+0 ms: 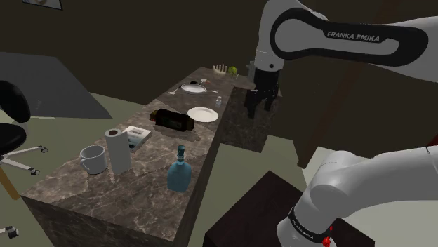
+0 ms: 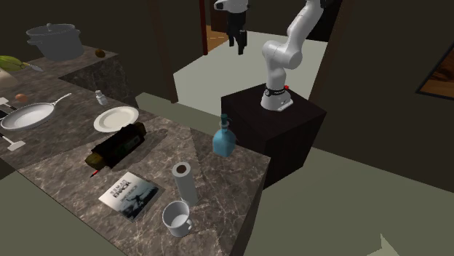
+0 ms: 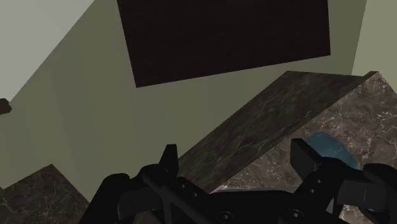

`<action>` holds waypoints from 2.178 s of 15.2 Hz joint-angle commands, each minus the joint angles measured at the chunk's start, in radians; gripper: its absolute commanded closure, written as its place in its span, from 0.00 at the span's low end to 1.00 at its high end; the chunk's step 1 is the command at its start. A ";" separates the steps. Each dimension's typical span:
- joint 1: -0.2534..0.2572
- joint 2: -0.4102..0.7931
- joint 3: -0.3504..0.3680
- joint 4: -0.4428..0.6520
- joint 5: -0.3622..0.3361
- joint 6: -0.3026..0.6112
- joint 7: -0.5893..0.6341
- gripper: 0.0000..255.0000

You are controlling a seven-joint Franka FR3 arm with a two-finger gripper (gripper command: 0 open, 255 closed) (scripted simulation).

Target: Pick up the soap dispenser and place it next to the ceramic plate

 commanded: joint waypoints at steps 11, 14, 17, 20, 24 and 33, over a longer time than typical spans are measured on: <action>0.046 0.248 0.095 -0.013 0.100 0.289 0.121 0.00; 0.057 0.339 0.123 0.009 0.119 0.369 0.154 0.00; 0.068 0.436 0.149 0.043 0.131 0.444 0.187 0.00; 0.077 0.537 0.174 0.088 0.135 0.512 0.221 0.00; 0.092 0.676 0.202 0.166 0.128 0.590 0.268 0.00; 0.101 0.774 0.213 0.147 0.111 0.711 0.293 0.00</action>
